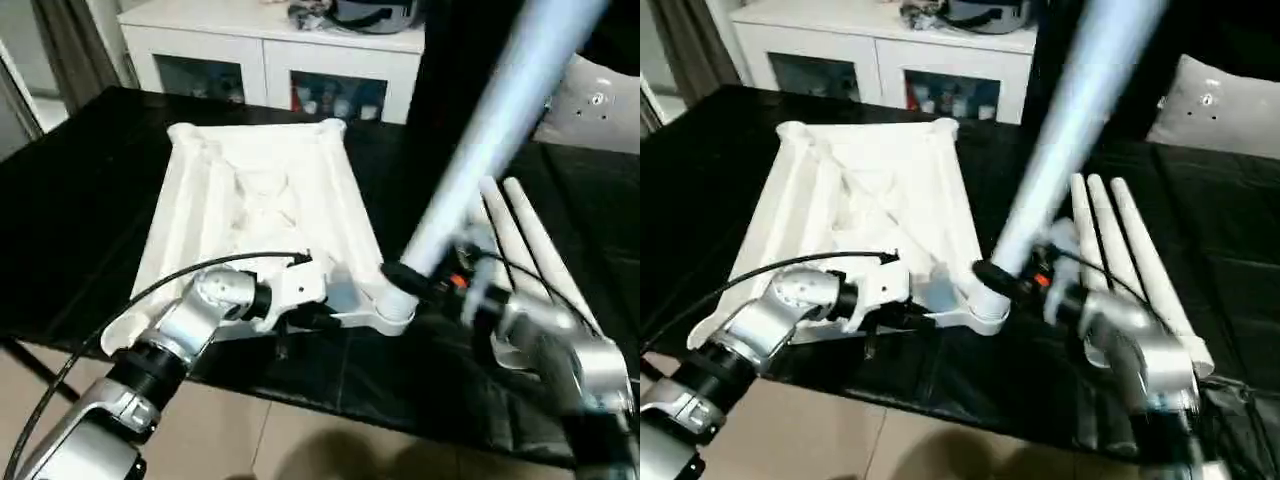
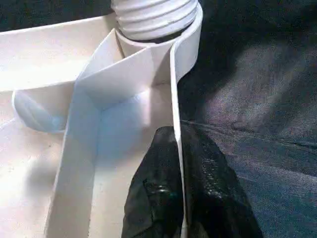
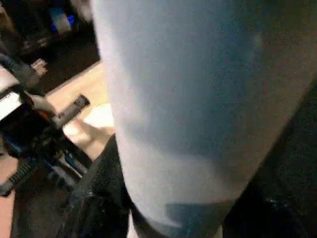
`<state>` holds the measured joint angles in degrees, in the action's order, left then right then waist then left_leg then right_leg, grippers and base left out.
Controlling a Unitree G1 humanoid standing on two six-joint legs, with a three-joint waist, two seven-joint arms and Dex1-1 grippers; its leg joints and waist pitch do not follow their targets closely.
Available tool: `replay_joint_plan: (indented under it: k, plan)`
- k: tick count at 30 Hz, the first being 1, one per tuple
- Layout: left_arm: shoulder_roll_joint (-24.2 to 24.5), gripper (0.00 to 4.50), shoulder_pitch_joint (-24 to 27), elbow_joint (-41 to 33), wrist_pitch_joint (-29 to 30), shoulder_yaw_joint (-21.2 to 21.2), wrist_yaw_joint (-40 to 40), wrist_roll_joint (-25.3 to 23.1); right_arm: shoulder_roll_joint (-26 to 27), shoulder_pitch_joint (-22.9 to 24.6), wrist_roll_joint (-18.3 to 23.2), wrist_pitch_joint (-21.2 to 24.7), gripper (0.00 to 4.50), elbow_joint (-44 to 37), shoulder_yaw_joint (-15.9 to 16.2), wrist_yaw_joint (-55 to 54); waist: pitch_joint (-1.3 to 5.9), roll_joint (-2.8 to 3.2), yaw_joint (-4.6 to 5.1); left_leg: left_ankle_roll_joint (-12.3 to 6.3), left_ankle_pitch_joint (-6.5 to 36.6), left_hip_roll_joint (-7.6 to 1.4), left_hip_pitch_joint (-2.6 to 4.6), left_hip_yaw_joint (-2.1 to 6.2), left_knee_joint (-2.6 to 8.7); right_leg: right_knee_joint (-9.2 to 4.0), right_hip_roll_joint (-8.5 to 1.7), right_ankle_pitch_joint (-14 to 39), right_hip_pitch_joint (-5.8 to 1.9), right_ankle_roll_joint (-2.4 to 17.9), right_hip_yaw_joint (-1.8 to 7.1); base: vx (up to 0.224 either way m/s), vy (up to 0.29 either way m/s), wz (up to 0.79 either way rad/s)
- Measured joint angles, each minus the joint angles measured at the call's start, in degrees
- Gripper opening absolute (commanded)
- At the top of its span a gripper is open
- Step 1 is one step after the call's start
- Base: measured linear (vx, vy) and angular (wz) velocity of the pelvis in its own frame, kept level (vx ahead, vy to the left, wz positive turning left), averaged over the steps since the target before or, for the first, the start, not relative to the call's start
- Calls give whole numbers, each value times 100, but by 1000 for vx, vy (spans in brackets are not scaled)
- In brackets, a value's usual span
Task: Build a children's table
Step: Insert table leg to table base
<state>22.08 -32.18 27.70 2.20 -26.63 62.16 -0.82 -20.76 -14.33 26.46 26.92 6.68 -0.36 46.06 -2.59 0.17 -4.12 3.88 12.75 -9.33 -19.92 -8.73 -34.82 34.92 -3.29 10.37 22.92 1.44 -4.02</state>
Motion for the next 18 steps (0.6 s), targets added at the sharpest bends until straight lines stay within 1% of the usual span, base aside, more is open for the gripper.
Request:
replay_joint_plan:
  k: [2, 4, 7, 10, 12, 13, 15, 18]
  plan:
    - [-14, 0, -1, 6, -7, 0, 0, -4, 3, 51, -7, -84, 189, -16, 1, -5, 3, 6, -24, 0, 0, -1, 3, 0, 6, 0, 0, 0, 1, 0, -1, 0, 0, 0]
    - [-31, 0, -2, 20, -15, 0, 0, -5, 21, 208, -39, -282, 189, -145, 10, -72, 9, 20, -46, 0, 0, -1, 3, -2, 12, -5, 0, 1, 2, 0, -1, 0, 0, 0]
    - [-52, 0, -2, 45, -22, 0, 4, -3, 10, 316, -176, -492, 189, -248, 55, -101, 20, 41, -58, 0, 0, -1, 3, -6, 18, -13, 0, 2, 2, -2, 0, 0, 0, 0]
    - [-65, 0, -5, 85, -44, 0, 4, -4, -70, 322, -367, -639, 189, -335, 209, -123, 28, 55, -61, 0, 0, 0, 4, -7, 20, -17, 0, 2, 0, -2, -1, 0, 0, 0]
    - [-65, 0, -14, 130, -87, -1, 4, -8, -257, 247, -671, -802, 189, -393, 452, -116, 34, 63, -58, 0, 0, 0, 7, -7, 21, -20, 0, 2, -2, -2, -1, 0, 0, 0]
    - [-66, 0, -19, 136, -90, -1, 4, -15, -297, 218, -764, -844, 189, -406, 523, -110, 34, 60, -59, 1, 0, -1, 7, -7, 22, -20, 0, 2, -2, -2, -1, 0, 0, 0]
    - [-65, 0, -37, 176, -94, -1, 4, -16, -342, 122, -920, -865, 189, -385, 653, -77, 34, 59, -46, 0, 0, 0, 9, -7, 22, -22, 0, 2, -3, -2, -1, 0, 0, 0]
    - [-66, 0, -85, 252, -109, -2, 6, -17, -421, -61, -1033, -870, 189, -260, 785, 40, 31, 55, -31, 0, 0, 0, 8, -8, 23, -30, 0, 2, -4, -2, -1, 0, 0, 0]
